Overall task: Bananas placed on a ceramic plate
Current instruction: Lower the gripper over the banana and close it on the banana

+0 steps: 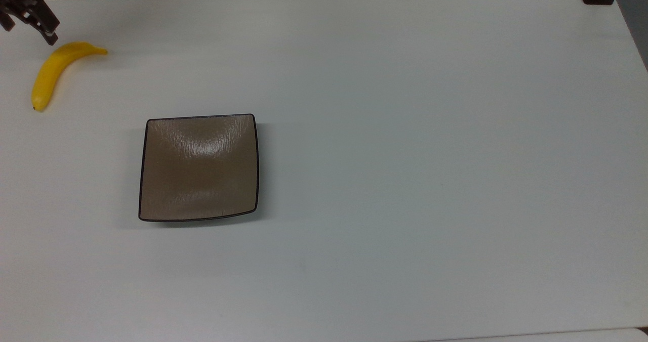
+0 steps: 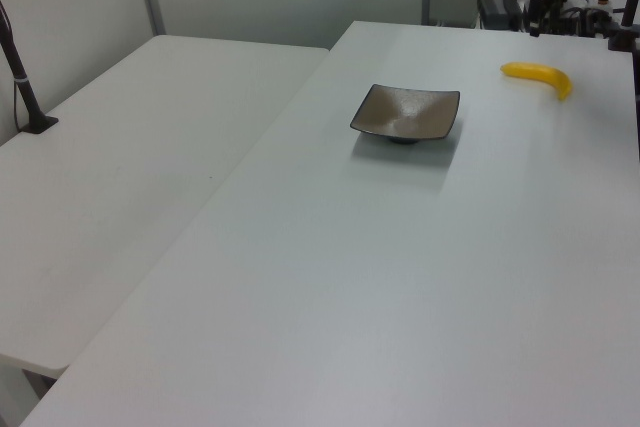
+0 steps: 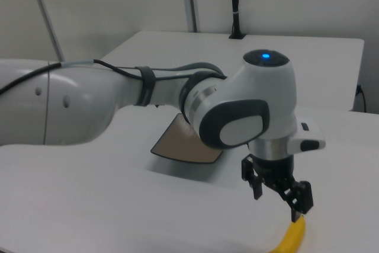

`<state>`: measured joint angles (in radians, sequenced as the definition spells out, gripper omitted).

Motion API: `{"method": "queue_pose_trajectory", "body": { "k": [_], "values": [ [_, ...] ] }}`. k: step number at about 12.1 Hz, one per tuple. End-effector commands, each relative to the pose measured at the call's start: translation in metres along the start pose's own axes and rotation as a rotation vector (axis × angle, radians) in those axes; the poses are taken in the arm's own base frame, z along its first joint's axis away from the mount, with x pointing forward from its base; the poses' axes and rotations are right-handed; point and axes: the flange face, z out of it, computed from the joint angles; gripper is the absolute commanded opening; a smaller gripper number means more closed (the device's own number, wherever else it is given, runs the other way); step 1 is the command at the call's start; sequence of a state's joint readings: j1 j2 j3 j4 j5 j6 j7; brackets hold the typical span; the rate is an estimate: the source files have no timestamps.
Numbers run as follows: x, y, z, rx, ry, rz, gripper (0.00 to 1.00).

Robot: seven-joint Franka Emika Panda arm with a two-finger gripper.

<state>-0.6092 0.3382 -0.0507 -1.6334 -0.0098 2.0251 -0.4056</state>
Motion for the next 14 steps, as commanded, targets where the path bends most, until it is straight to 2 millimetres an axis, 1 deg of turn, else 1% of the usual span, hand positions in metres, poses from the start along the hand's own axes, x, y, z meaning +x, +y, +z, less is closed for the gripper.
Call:
{"method": "queue_pose_trajectory", "body": {
  "k": [1,4,9,14],
  "values": [
    [0.003,0.002,0.034,-0.014,-0.029,-0.03,1.0],
    [0.004,0.002,0.074,-0.018,-0.024,-0.022,1.0],
    [0.001,0.003,0.112,-0.026,-0.003,-0.022,1.0],
    [-0.001,0.006,0.12,-0.055,-0.024,-0.05,1.0]
  ]
}}
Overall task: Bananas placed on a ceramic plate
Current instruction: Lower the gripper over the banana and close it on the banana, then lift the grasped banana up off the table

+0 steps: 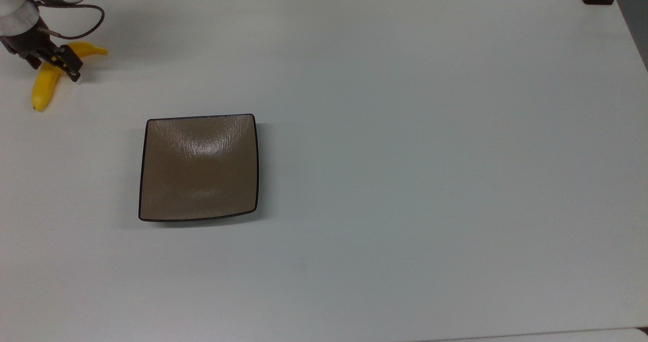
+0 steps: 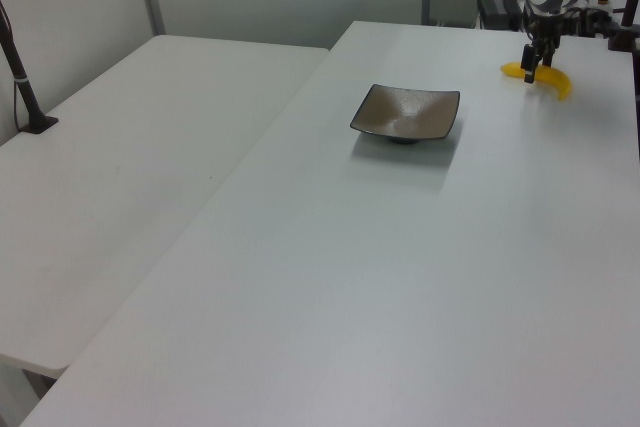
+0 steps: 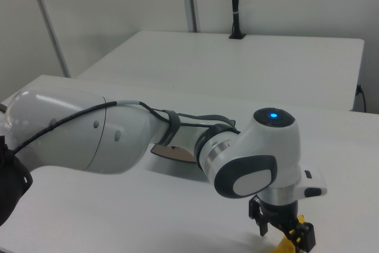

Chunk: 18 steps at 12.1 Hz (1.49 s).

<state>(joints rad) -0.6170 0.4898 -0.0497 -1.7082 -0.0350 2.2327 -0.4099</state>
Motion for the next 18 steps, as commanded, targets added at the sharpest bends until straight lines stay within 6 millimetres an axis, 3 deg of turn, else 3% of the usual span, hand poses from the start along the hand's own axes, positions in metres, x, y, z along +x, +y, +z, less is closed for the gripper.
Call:
{"method": "queue_pose_trajectory", "body": {
  "k": [1,3,6,7,8,9,14,18],
  "values": [
    [-0.004,0.003,0.002,-0.05,0.0,-0.039,0.98],
    [-0.005,0.004,0.002,-0.051,-0.002,-0.04,0.86],
    [-0.005,0.004,0.001,-0.049,-0.001,-0.036,0.55],
    [-0.005,0.004,0.001,-0.049,-0.003,-0.036,0.4],
    [-0.005,0.004,0.001,-0.047,-0.002,-0.032,0.16],
    [-0.004,0.004,0.0,-0.049,0.001,-0.032,0.01],
    [-0.003,0.006,-0.015,-0.055,0.013,-0.038,0.0],
    [0.017,-0.01,-0.09,-0.055,0.026,-0.059,0.0]
  ]
}}
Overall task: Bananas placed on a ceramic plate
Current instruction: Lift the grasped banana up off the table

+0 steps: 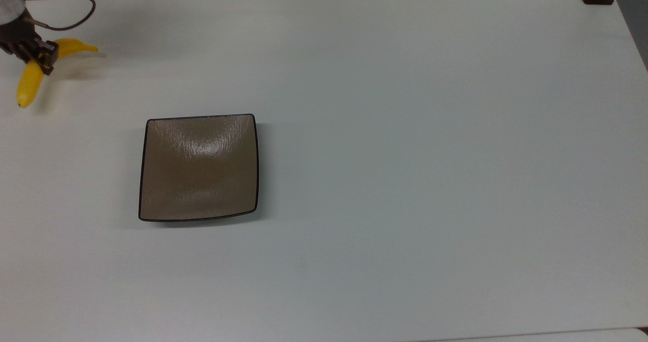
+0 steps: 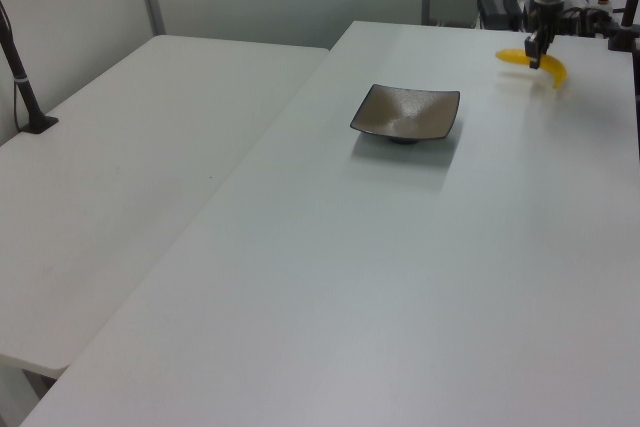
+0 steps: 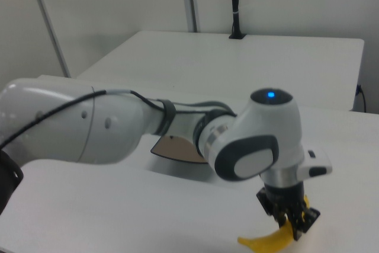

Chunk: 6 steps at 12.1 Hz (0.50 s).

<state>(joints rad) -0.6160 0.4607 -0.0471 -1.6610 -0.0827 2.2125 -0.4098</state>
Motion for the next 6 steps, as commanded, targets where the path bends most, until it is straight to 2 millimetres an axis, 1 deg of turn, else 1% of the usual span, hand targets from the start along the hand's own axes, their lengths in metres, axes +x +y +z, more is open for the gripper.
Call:
{"method": "queue_pose_trajectory", "body": {
  "k": [1,3,4,5,6],
  "values": [
    [0.016,-0.023,-0.074,0.009,-0.009,-0.045,0.0],
    [0.024,-0.047,-0.106,0.017,0.008,-0.072,0.0],
    [0.031,-0.062,-0.13,0.059,0.047,-0.067,0.0],
    [0.037,-0.077,-0.145,0.107,0.066,-0.067,0.0],
    [0.041,-0.085,-0.154,0.127,0.069,-0.073,0.0]
  ]
}}
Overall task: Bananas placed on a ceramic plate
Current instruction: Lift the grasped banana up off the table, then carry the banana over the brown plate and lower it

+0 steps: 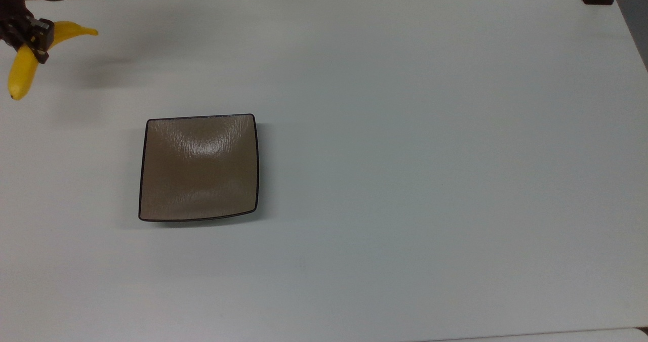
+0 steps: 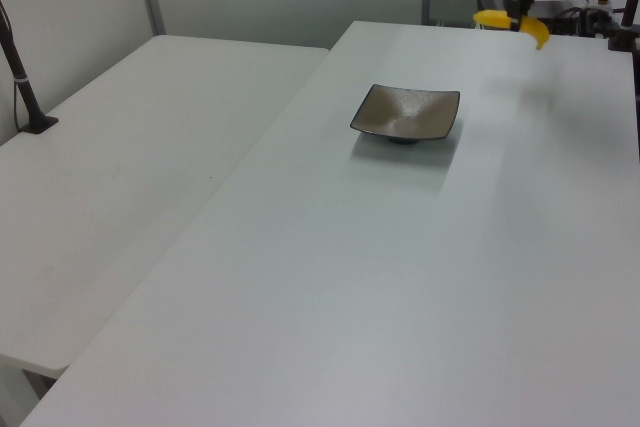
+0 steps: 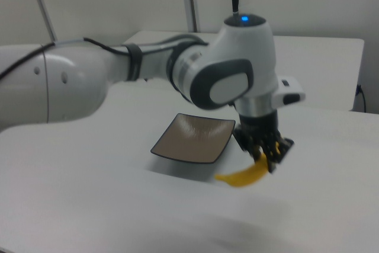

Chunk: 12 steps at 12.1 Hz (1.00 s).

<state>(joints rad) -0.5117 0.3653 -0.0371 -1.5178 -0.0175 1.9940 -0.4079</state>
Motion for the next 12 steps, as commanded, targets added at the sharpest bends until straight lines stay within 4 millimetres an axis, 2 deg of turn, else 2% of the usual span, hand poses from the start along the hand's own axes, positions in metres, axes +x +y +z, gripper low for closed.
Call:
{"method": "queue_pose_trajectory", "body": {
  "k": [1,3,4,5,7,10,12],
  "values": [
    [0.016,-0.039,-0.047,0.092,0.02,-0.023,0.0],
    [0.029,-0.072,-0.062,0.113,0.028,0.016,0.0],
    [0.033,-0.084,-0.063,0.116,0.03,0.032,0.0],
    [0.041,-0.108,-0.062,0.12,0.026,0.043,0.0],
    [0.049,-0.136,-0.06,0.125,0.023,0.075,0.0],
    [0.059,-0.18,-0.045,0.134,-0.003,0.133,0.0],
    [0.066,-0.2,-0.027,0.137,-0.012,0.163,0.0]
  ]
}}
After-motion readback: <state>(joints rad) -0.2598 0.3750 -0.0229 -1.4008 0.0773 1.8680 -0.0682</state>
